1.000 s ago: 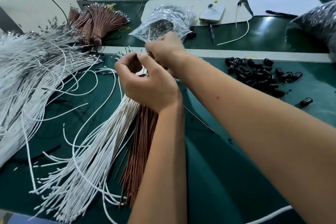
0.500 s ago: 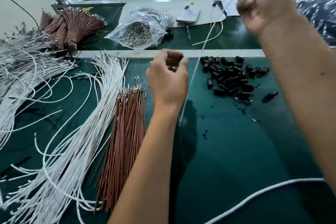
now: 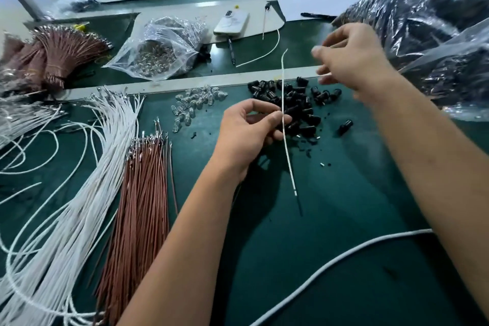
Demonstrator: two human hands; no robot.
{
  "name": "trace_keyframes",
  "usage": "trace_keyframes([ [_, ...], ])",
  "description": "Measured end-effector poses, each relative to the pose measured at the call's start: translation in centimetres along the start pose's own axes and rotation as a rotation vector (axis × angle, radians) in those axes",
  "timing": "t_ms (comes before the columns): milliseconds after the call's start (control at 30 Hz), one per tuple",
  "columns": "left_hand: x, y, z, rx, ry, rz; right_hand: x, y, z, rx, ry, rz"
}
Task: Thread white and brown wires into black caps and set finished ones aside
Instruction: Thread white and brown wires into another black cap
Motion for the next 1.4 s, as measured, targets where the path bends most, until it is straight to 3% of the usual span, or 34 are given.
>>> trace_keyframes([
  [100, 0.0, -0.5, 0.9, -0.124, -0.006, -0.057, 0.6, 2.4, -0.9, 0.184, 0.515, 0.093],
  [233, 0.1, -0.6, 1.3, -0.162, -0.019, -0.077, 0.4, 6.6, -4.7, 0.503, 0.755, 0.071],
  [467, -0.1, -0.5, 1.4, -0.25, -0.007, -0.127, -1.3, 9.3, -5.8, 0.704, -0.042, -0.234],
  [667, -0.3, -0.3, 1.4, -0.201, 0.08, -0.111, -2.9, 10.2, -6.4, 0.744, -0.396, -0.323],
  [933, -0.2, -0.5, 1.8, -0.171, 0.075, -0.115, -3.5, 9.5, -4.7, 0.85, -0.633, -0.287],
  [1067, -0.2, -0.5, 1.9, -0.143, 0.141, -0.138, -4.0, 8.8, -4.5, 0.677, -0.657, -0.205],
  [1200, -0.7, -0.3, 1.4, -0.134, 0.256, -0.151, -4.0, 9.3, -5.6, 0.49, -0.519, -0.044],
  [1400, -1.0, 0.0, 0.3, -0.097, 0.397, -0.124, -3.9, 10.1, -7.4, 0.533, -0.453, 0.049],
])
Point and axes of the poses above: each hand's wrist, its own y-axis away from the middle knuckle, its own z-axis out of the back of the hand, x = y × z, the point moved 4 cm from there along -y, towards the middle knuckle, and after that the axes turned 4 degrees about -z, right-handed, at the moved point
